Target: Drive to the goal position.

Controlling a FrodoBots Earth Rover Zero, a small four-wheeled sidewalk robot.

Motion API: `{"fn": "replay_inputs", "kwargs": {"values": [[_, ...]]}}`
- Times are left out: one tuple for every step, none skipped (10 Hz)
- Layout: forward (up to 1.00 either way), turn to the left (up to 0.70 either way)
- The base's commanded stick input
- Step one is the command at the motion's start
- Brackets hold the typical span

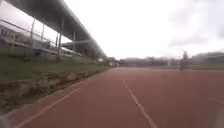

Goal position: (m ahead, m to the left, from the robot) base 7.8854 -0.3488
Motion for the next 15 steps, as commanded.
{"fn": "replay_inputs", "kwargs": {"values": [[0.7, 0.01], [0.7, 0.01], [0.7, 0.01], [0.7, 0.01], [0.7, 0.01], [0.7, 0.01], [0.7, 0.01], [0.7, 0.01], [0.7, 0.01], [0.7, 0.01], [0.7, 0.01], [0.7, 0.01], [0.7, 0.01], [0.7, 0.01], [0.7, 0.01]]}}
